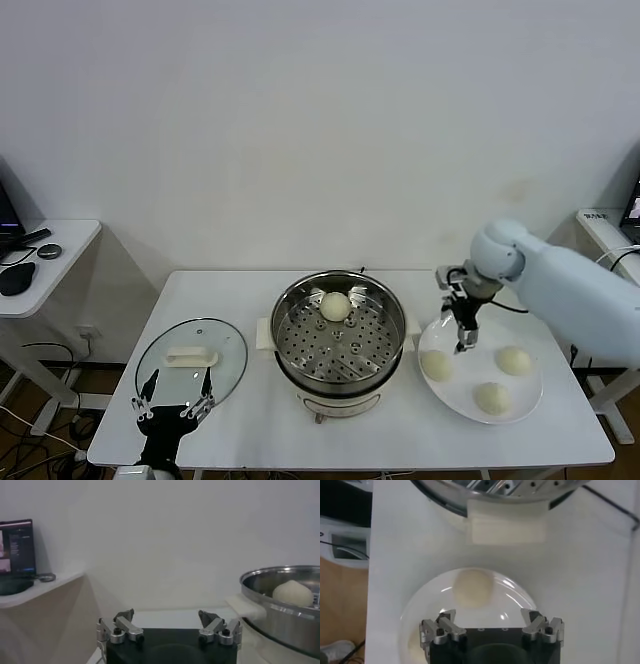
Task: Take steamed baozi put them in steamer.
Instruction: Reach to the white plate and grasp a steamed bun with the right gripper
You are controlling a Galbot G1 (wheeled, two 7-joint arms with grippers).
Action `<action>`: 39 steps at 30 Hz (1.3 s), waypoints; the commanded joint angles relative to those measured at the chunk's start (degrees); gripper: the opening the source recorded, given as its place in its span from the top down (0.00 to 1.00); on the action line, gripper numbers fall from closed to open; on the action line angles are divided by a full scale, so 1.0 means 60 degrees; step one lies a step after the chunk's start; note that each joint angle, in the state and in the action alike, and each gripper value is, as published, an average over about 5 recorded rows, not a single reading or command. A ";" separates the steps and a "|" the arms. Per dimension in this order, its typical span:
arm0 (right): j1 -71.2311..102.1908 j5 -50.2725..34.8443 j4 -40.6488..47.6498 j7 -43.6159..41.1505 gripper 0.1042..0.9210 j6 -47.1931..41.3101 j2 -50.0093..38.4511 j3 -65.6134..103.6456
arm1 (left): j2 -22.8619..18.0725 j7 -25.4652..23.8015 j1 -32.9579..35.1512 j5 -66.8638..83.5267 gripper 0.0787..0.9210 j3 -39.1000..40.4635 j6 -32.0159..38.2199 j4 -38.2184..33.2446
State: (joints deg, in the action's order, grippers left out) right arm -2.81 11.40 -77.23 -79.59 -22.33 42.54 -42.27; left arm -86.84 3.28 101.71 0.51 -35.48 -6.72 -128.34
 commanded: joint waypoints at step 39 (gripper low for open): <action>0.2635 0.0985 0.0888 0.0890 0.14 0.0325 0.0737 0.2097 | -0.0004 -0.0044 -0.0014 -0.0014 0.12 0.0026 -0.0055 0.0125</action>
State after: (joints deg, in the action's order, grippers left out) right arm 12.37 17.23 -72.05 -74.74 -20.35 46.80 -30.25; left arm -86.88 3.01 101.60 0.43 -35.32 -7.04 -127.58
